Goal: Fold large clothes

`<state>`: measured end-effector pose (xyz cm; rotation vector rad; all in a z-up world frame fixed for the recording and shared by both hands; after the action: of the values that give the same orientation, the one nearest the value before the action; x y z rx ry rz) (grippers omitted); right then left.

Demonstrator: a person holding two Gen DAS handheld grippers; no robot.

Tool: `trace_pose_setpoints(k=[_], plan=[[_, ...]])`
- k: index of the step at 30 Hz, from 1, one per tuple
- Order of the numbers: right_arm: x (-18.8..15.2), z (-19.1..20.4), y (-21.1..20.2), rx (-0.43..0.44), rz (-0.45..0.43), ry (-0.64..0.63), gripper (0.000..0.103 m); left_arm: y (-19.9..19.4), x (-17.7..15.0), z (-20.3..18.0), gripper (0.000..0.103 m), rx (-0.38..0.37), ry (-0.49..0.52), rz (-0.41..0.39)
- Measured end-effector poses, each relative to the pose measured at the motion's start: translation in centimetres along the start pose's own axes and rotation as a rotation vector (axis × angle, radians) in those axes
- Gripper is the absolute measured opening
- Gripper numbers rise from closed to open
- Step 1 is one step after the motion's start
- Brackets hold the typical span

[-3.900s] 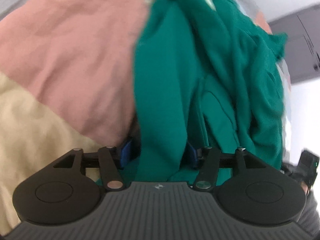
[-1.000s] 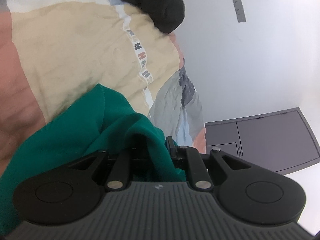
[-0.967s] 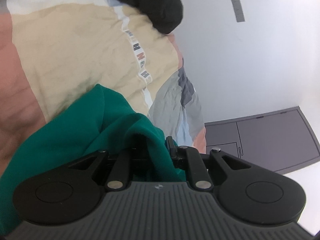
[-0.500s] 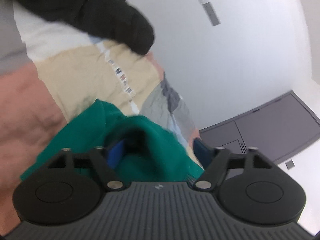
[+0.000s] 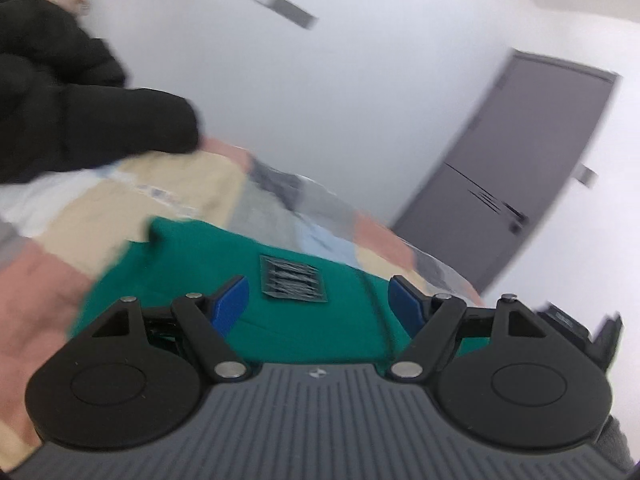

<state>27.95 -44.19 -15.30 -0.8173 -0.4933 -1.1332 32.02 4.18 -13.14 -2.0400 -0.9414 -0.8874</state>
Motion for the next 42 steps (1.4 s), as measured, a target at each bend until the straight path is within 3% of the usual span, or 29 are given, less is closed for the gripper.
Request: trace_pose_setpoints(k=[11, 15, 19, 26, 28, 35, 38, 42], plan=[[-5.6, 6.0, -1.1, 0.013, 0.048, -0.269, 0.081, 4.7, -5.2, -2.3, 0.079, 0.059, 0.135, 0.208], [-7.1, 7.2, -0.3, 0.024, 0.094, -0.342, 0.080, 5.7, -5.7, -1.5, 0.079, 0.071, 0.094, 0.222], [-8.5, 7.5, 0.9, 0.032, 0.160, -0.369, 0.080, 6.7, -6.2, -1.3, 0.076, 0.123, 0.142, 0.245], [-10.8, 7.6, 2.8, -0.023, 0.307, -0.458, 0.050, 7.4, -6.1, -1.0, 0.074, 0.163, 0.155, 0.254], [-10.4, 7.4, 3.4, -0.065, 0.288, -0.485, 0.044, 8.0, -5.5, -0.4, 0.074, 0.161, 0.129, 0.247], [-7.3, 6.2, 8.4, -0.150, 0.269, -0.456, 0.044, 11.8, -2.3, 2.7, 0.074, 0.246, 0.045, 0.204], [-5.8, 5.8, 10.2, -0.148, 0.275, -0.399, 0.044, 13.4, -1.2, 3.3, 0.074, 0.206, -0.029, 0.221], [-3.8, 5.9, 12.3, -0.121, 0.238, -0.340, 0.044, 15.4, 0.1, 3.2, 0.074, 0.238, 0.071, 0.196]])
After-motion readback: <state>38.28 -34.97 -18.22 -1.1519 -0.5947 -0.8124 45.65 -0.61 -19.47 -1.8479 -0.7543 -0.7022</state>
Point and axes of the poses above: each gripper's, at about its wrist camera, not at the fingertips, and y roughly the way its jaws point, z to its left, x to its top, the point moved 4 cm from there along y, roughly the way its jaws point, and after that the axes turned 1 degree about -y, right-handed, at the moved point
